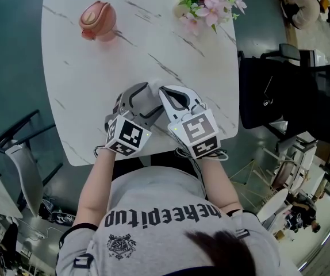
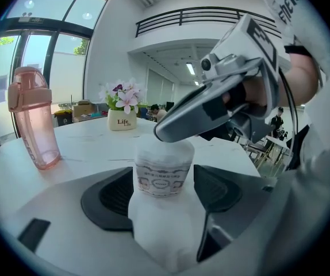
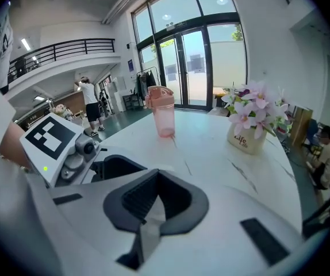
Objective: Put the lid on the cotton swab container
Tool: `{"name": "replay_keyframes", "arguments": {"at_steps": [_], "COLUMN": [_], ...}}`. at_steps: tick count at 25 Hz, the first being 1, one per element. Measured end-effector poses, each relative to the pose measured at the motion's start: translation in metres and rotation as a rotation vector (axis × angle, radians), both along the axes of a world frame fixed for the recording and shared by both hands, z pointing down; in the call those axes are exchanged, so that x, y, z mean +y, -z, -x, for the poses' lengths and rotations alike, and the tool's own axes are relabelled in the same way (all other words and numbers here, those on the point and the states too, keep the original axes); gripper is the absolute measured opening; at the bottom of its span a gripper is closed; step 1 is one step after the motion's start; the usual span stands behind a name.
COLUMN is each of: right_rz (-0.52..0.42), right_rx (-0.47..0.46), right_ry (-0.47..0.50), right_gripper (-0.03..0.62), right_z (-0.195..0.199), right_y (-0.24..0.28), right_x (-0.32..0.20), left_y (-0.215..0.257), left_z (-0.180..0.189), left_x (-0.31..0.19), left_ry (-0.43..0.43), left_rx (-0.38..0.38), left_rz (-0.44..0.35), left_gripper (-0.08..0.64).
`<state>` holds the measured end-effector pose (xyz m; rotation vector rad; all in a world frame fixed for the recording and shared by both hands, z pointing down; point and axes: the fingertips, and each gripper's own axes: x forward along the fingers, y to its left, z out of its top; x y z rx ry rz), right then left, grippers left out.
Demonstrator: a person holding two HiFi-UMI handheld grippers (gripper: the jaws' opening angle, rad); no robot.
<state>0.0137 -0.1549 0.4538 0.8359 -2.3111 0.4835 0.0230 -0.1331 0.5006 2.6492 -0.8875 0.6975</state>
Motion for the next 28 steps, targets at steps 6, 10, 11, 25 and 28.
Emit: {"name": "replay_keyframes", "arguments": {"at_steps": [6,10,11,25,28], "right_rz": [-0.034,-0.073,-0.082,-0.099,-0.109], "right_rx": [-0.009,0.027,0.034,-0.063,-0.109], "right_ry": [-0.022,-0.031,-0.036,-0.168,-0.203], "right_gripper": [0.011,0.011,0.011,0.011,0.011], "right_z": [-0.001,-0.002,-0.002,-0.003,-0.002], "right_y": [0.0,0.0,0.001,0.022,0.031], "right_x": [0.0,0.001,0.002,0.027,0.035], "left_y": [0.013,0.021,0.022,0.06,0.073], "left_z": [0.012,0.018,0.018,0.023,0.022], "left_x": [0.005,0.008,0.009,0.019,0.023], "left_ry": [0.012,0.046,0.048,0.01,-0.016], "left_rx": [-0.015,0.002,0.01,0.132,0.173], "left_rz": [-0.052,-0.066,-0.064,-0.086,-0.093], "left_gripper": [0.243,0.13,0.121,0.015,0.015]}}
